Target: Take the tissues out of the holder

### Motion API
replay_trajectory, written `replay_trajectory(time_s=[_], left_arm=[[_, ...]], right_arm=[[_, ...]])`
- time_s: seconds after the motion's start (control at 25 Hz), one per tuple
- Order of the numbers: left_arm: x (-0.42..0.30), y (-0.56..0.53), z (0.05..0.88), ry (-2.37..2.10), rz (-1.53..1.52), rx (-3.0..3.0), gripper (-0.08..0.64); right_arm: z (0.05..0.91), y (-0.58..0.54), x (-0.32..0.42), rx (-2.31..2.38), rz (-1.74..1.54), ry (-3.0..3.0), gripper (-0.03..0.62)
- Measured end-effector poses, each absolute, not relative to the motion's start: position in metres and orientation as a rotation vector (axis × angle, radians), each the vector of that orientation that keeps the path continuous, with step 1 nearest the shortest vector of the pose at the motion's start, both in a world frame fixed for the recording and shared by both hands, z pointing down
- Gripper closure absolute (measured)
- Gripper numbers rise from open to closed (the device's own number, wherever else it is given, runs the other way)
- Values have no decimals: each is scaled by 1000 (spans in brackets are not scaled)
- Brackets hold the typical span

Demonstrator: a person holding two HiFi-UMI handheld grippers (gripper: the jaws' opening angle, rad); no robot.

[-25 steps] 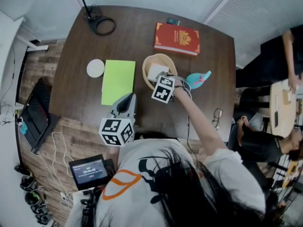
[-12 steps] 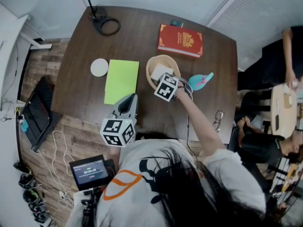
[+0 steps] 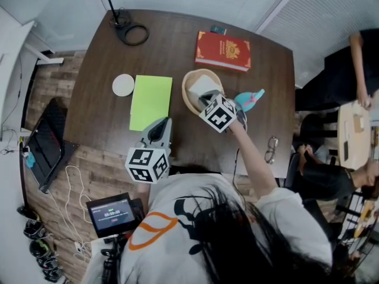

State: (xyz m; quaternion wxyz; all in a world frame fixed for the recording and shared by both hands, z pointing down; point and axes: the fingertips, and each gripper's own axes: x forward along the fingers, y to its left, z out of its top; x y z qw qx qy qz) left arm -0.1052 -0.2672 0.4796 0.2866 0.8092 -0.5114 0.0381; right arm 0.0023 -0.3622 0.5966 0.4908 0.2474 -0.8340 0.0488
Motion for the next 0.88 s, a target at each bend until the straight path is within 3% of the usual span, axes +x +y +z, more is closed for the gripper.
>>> replay_trajectory(time_s=[0.88], left_arm=[[-76, -261, 476, -1231, 137, 2268, 560]], right_arm=[[472, -317, 29, 905, 93, -2187, 565]])
